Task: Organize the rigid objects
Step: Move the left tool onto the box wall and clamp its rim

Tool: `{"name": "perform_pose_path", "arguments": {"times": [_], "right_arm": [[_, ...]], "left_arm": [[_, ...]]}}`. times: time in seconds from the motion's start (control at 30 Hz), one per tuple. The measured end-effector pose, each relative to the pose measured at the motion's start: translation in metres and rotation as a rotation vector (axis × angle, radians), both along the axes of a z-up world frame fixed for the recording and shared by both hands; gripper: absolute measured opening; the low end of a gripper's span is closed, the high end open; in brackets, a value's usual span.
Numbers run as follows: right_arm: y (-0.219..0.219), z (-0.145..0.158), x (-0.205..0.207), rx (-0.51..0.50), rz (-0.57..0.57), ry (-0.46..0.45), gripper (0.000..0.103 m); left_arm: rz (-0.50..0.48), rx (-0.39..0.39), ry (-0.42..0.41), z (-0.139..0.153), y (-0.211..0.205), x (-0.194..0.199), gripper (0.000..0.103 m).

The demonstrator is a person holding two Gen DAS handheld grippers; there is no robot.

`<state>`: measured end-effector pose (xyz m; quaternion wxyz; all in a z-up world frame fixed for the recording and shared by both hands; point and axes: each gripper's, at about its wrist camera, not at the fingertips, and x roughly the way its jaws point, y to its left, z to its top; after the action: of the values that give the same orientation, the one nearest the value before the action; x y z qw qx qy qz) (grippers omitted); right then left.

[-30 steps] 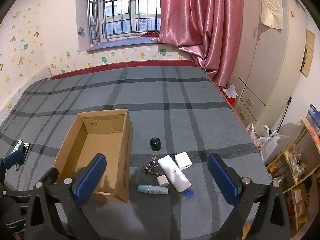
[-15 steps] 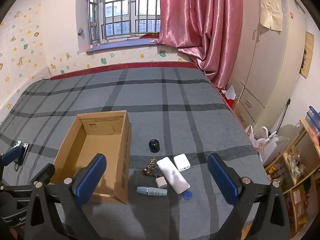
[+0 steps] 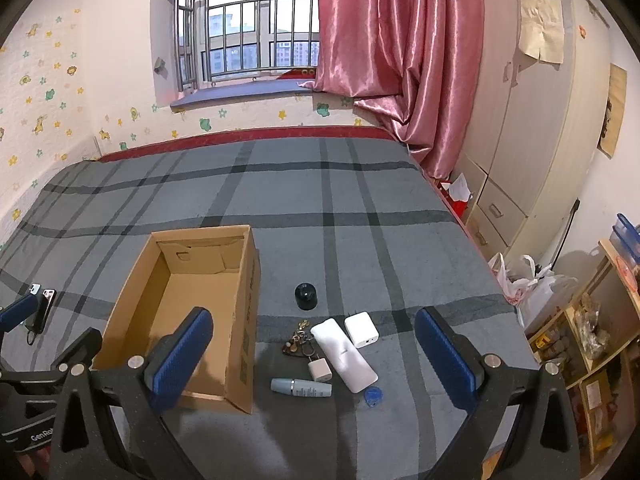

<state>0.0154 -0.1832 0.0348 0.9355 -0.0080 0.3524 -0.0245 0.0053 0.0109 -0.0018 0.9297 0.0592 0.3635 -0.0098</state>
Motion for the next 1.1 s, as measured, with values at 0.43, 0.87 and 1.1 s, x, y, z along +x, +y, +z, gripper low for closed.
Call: {"name": "perform_pose_path", "arguments": {"times": [0.43, 0.87, 1.1], "right_arm": [[-0.004, -0.001, 0.004, -0.007, -0.012, 0.000, 0.103], [-0.012, -0.026, 0.015, -0.020, -0.030, 0.062, 0.103], [-0.016, -0.036, 0.020, -0.024, -0.038, 0.089, 0.103]], "left_arm": [[-0.004, -0.004, -0.016, 0.000, 0.015, 0.010, 0.103], [0.011, 0.031, 0.057, -0.042, 0.055, 0.072, 0.103], [0.036, 0.027, 0.113, -0.080, 0.074, 0.112, 0.103]]}}
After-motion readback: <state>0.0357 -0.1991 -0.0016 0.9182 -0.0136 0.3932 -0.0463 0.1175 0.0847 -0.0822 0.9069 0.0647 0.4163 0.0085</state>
